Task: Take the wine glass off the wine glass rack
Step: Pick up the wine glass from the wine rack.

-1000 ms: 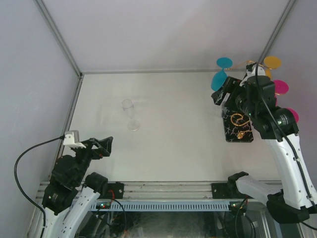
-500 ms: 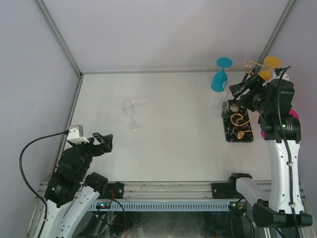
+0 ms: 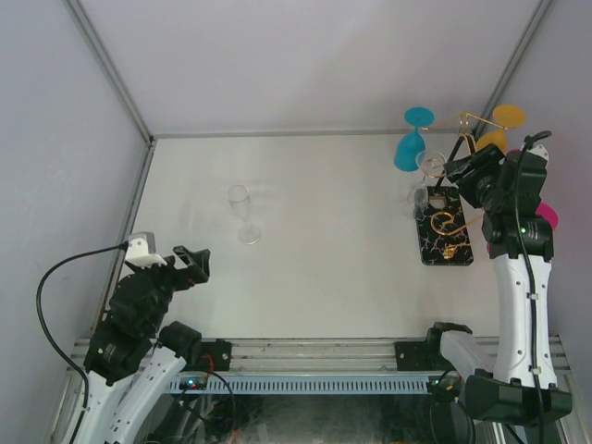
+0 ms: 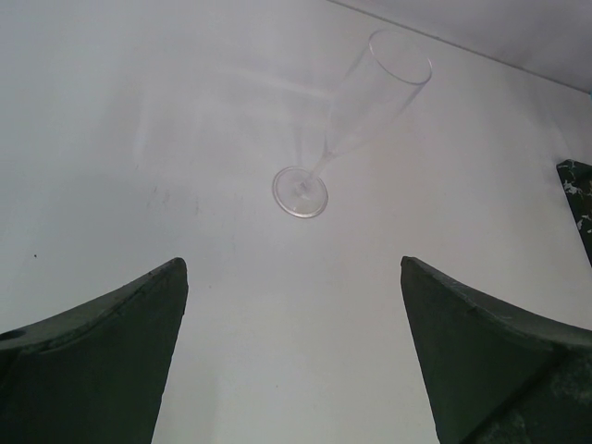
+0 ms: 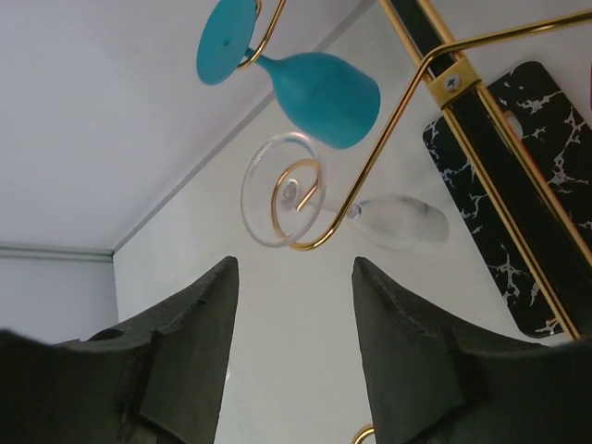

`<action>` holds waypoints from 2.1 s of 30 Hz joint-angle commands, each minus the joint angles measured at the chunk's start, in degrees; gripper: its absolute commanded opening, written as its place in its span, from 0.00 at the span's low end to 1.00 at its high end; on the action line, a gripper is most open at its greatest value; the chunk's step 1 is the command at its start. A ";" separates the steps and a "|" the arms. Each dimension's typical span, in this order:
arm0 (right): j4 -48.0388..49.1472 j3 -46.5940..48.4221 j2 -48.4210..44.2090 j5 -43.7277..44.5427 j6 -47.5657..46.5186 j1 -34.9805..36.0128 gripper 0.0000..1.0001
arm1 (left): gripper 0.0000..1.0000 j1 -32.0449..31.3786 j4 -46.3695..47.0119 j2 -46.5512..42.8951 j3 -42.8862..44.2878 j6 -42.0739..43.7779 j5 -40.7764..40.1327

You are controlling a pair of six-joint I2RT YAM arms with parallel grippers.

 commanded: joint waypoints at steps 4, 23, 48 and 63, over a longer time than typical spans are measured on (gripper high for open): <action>7.35 -0.71 3.58 -4.91 1.87 -4.00 0.50 | 1.00 0.33 2.44 2.48 -0.28 0.47 1.49; 11.38 -4.88 8.27 -9.79 2.07 -4.42 0.41 | 1.00 0.30 2.13 3.73 -0.12 0.69 1.60; 11.51 -5.39 3.19 -11.33 1.88 -3.14 0.36 | 1.00 0.30 1.83 3.40 0.01 0.57 0.57; 15.43 -6.09 4.92 -6.98 1.19 -3.03 0.35 | 1.00 0.30 1.30 2.03 0.16 0.28 -0.88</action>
